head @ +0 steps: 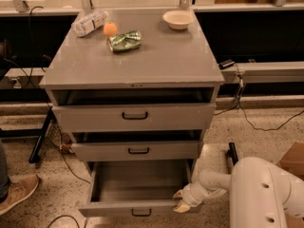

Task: Open bottom drawer

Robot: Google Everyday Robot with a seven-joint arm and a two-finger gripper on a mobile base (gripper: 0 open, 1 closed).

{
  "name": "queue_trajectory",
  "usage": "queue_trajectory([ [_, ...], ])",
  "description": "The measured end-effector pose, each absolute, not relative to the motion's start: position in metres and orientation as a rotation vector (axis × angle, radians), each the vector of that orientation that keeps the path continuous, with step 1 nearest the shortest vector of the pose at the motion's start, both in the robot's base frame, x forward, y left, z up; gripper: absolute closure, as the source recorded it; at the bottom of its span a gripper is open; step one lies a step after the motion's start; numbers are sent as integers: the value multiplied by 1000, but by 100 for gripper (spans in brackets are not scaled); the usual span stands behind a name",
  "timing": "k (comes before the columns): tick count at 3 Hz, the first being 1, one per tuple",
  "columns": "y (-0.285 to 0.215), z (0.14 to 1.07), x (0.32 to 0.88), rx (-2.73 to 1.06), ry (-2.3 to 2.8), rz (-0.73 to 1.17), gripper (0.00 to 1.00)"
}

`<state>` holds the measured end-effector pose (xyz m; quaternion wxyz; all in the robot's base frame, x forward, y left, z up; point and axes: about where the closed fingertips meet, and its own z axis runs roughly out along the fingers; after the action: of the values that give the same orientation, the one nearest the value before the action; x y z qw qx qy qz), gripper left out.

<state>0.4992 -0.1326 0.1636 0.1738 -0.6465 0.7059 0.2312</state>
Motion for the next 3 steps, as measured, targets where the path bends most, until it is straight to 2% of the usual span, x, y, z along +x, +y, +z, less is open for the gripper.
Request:
queue_trajectory([
  [3, -129, 161, 495, -1835, 2001, 667, 28],
])
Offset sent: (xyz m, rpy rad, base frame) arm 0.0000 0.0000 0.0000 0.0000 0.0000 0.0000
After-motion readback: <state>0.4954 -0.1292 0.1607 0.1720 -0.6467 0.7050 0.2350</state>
